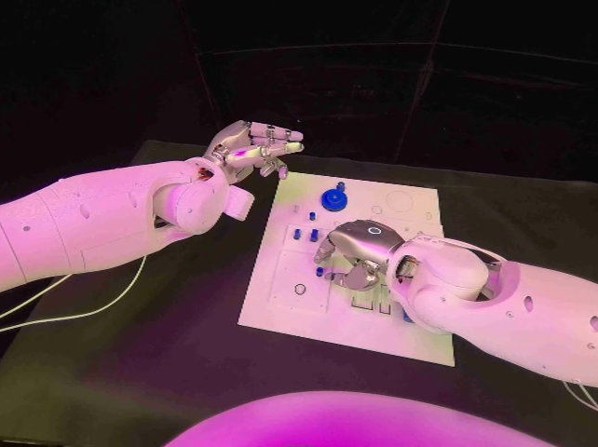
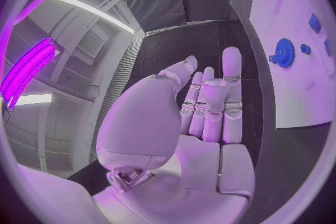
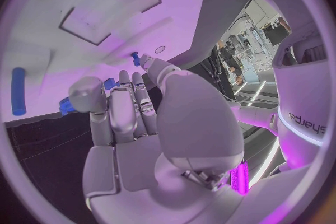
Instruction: Assemble the parts on the task board
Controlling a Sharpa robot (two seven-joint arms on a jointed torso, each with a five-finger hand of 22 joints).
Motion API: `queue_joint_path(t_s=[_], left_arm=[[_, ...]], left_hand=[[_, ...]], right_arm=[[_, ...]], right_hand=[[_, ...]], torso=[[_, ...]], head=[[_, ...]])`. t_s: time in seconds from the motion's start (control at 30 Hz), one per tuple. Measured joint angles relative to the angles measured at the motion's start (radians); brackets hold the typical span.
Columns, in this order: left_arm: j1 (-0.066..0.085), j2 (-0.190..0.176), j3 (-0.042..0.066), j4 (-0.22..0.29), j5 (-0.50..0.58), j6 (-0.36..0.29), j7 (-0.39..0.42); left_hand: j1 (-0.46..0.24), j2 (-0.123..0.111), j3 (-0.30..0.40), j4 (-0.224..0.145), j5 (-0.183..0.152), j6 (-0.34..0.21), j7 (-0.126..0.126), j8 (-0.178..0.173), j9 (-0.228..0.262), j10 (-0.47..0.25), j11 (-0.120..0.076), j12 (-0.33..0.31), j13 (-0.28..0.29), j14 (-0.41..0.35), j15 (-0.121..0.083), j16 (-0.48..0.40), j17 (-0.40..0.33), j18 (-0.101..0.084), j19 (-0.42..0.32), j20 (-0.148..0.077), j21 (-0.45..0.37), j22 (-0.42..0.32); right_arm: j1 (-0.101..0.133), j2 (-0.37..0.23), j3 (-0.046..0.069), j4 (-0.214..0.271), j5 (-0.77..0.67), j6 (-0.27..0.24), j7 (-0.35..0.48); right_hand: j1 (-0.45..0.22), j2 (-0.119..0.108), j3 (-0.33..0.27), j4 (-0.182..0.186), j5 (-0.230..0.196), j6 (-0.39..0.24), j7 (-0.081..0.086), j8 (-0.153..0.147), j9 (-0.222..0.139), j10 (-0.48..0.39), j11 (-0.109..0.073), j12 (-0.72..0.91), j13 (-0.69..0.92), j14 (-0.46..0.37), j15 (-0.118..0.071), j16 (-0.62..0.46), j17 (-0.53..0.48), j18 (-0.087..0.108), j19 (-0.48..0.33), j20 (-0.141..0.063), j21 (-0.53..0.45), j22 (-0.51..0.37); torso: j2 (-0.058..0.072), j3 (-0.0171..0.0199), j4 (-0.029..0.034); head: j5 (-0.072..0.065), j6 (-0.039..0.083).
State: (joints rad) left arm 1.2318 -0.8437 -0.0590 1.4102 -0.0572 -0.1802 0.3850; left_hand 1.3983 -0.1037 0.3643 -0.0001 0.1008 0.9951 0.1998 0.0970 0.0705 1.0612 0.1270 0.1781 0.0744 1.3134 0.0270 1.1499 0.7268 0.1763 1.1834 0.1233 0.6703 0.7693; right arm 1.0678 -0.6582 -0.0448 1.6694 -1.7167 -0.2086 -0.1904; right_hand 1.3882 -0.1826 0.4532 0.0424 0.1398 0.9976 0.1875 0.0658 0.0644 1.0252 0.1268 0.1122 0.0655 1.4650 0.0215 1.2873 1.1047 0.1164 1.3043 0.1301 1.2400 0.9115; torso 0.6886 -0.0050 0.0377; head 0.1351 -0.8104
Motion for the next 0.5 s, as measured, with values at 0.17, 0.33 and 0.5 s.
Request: queue_joint_path(t_s=[0.17, 0.33, 0.5], left_arm=[[0.000, -0.001, 0.000, -0.002, 0.000, 0.001, -0.001], [0.000, -0.008, 0.000, -0.002, 0.000, 0.001, -0.001], [0.000, -0.012, 0.000, -0.001, 0.000, 0.001, -0.001]], left_hand=[[0.000, 0.000, 0.000, 0.000, 0.000, -0.002, -0.002, 0.000, 0.000, 0.000, 0.000, 0.000, 0.000, 0.000, 0.000, 0.000, 0.000, 0.000, 0.000, 0.000, 0.000, 0.000], [0.000, 0.000, 0.000, 0.000, 0.000, -0.002, -0.002, 0.000, 0.000, 0.000, 0.000, 0.000, 0.000, 0.000, 0.000, 0.000, 0.000, 0.000, 0.000, 0.000, 0.000, 0.000], [0.000, 0.000, 0.000, 0.000, 0.000, -0.002, -0.002, 0.000, 0.000, 0.000, 0.000, 0.004, 0.000, 0.000, 0.000, 0.000, 0.000, 0.000, 0.000, 0.000, 0.000, 0.000]], right_arm=[[0.000, -0.068, 0.000, 0.057, 0.009, -0.041, 0.005], [0.040, -0.156, 0.000, 0.090, 0.047, -0.053, -0.006], [0.092, -0.208, 0.005, 0.080, 0.093, -0.037, -0.035]], right_hand=[[-0.004, 0.004, -0.008, 0.000, 0.006, 0.001, -0.001, 0.000, 0.002, 0.009, -0.009, 0.021, 0.001, 0.000, 0.000, 0.000, 0.001, 0.000, 0.000, 0.000, 0.000, 0.000], [-0.007, 0.001, -0.043, -0.006, -0.043, -0.024, -0.023, 0.000, 0.002, 0.006, -0.024, 0.035, 0.001, 0.000, 0.000, -0.017, -0.032, 0.000, -0.018, -0.013, -0.027, -0.038], [-0.008, 0.000, -0.112, -0.010, -0.067, -0.049, -0.028, 0.000, 0.002, -0.044, -0.021, 0.041, 0.001, 0.000, 0.000, -0.036, -0.072, 0.000, -0.036, -0.014, -0.058, -0.085]], torso=[[-0.001, -0.0001, -0.0008], [-0.001, -0.0003, -0.0013], [0.000, -0.0004, -0.0021]], head=[[-0.006, 0.005], [-0.020, 0.020], [-0.037, 0.033]])
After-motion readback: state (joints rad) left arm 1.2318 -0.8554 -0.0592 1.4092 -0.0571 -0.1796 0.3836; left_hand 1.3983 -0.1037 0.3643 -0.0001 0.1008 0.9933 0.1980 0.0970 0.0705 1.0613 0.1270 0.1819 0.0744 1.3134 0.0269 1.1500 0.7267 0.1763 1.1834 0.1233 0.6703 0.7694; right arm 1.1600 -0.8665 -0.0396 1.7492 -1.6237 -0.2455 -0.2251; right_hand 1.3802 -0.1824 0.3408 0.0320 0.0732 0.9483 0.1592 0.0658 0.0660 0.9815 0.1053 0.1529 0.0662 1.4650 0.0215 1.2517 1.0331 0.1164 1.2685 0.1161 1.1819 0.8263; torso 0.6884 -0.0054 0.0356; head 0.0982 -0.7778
